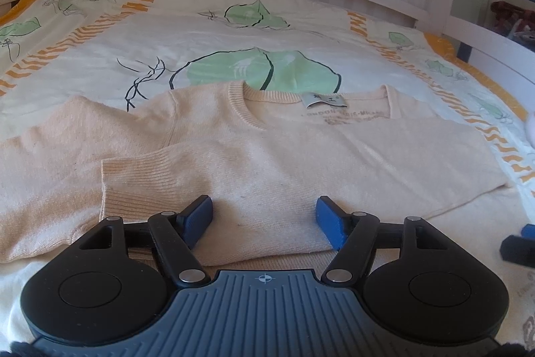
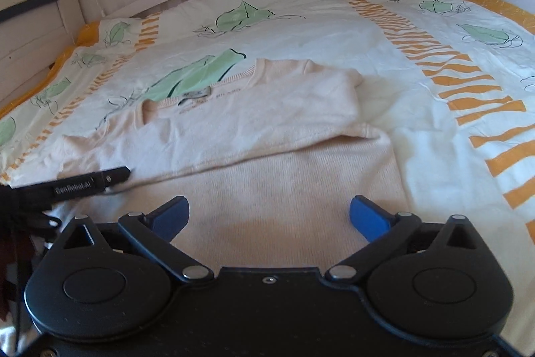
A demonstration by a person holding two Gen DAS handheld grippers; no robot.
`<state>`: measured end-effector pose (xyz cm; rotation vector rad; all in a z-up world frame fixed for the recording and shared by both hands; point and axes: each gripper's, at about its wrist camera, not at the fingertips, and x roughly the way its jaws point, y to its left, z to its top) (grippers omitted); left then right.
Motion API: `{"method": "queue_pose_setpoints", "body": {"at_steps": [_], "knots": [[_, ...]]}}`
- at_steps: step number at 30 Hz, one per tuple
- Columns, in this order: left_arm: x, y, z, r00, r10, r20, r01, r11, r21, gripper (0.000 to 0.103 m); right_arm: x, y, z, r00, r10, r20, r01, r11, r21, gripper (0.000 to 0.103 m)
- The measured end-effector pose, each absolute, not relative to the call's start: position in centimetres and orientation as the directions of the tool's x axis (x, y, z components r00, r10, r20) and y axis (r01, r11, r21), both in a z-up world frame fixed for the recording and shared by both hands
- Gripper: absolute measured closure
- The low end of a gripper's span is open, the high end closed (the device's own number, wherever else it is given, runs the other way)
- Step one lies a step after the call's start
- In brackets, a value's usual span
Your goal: Fold small clothes
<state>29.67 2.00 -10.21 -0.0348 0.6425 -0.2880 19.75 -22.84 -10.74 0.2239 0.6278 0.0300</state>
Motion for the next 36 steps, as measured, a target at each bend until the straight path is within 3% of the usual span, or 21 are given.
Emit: {"method": "queue_pose_setpoints", "body": {"at_steps": [5,13,27,36], "knots": [[30.0,2.4,-9.6,0.737,-0.317,-0.597,0.28,0.947,-0.157,0.026,20.0,-21.4,-11.5,0.803,0.039,-0.594,0.044,0.991,0.125,0.0],[27.1,6.2,-6.5,0.756,-0.301,-0.581,0.169,0.947,-0.272,0.023,19.7,-21.1,-11.8,0.804,0.023,-0.594,0.047,0.994,0.103,0.0],[22.5,22.9,-4.5,0.753,-0.046,-0.656,-0.189,0.94,-0.283,0.022,19.7,-20.7,-11.9,0.804,0.006,-0.595,0.051,0.995,0.08,0.0],[18.9,29.1,-5.2,0.792,0.035,-0.61,-0.402,0.782,-0.477,0.021,19.7,-20.4,-11.9,0.803,-0.005,-0.596,0.054,0.996,0.064,0.0]]}}
